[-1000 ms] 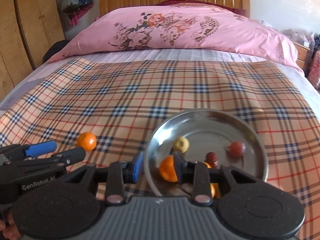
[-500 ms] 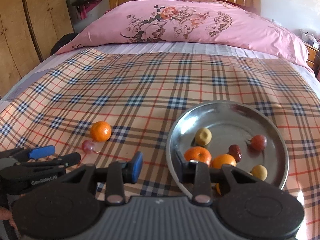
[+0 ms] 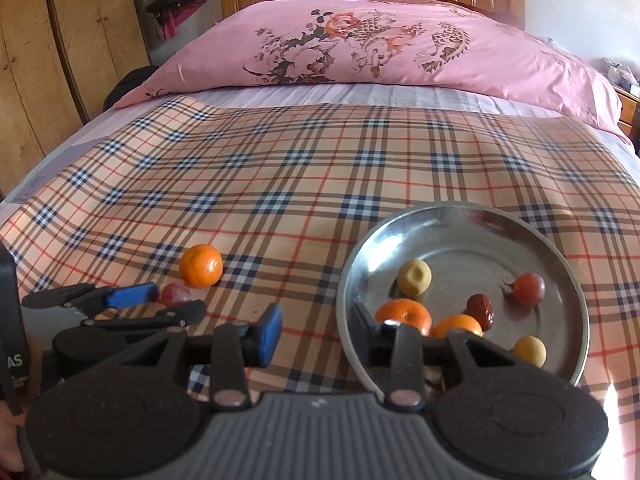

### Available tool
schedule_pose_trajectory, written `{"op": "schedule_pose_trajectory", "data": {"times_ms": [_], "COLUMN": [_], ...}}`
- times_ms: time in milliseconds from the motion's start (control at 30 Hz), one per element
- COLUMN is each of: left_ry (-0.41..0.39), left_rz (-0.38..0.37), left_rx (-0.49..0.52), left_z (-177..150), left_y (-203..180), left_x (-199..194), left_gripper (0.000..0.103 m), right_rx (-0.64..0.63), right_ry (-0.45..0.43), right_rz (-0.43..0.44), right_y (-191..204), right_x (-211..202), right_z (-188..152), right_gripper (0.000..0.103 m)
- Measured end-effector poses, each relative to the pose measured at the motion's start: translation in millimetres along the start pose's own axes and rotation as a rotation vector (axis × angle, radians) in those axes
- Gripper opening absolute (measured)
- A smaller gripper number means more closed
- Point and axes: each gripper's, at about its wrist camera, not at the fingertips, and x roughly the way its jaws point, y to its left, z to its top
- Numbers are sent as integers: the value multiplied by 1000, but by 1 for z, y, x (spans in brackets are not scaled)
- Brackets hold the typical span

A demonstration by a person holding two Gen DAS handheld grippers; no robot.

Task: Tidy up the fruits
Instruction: 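Grasp the red plum with the left tool while the right tool grasps the orange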

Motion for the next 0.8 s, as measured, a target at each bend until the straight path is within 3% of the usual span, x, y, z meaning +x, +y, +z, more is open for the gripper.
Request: {"op": "schedule_pose_trajectory", "data": {"times_ms": [33, 100, 367, 633, 800], "left_ry": [-3, -12, -36, -55, -58], "left_rz": [-5, -17, -18, 69, 126], "left_rx": [5, 4, -30, -101, -144], "left_z": [0, 1, -7, -7, -7], "left_y": [-1, -2, 4, 32, 53], "left_x": [1, 2, -10, -28, -34], "left_gripper": [44, 38, 38, 38, 38], "right_rx": [1, 1, -5, -50, -81], "right_ry": [1, 2, 13, 54, 52], "right_rz": [0, -1, 10, 67, 123], "right_y": [0, 1, 8, 32, 53], "right_x": [1, 2, 7, 26, 50], "right_z": [0, 0, 0, 3, 8], "right_gripper": [37, 37, 38, 42, 56]}}
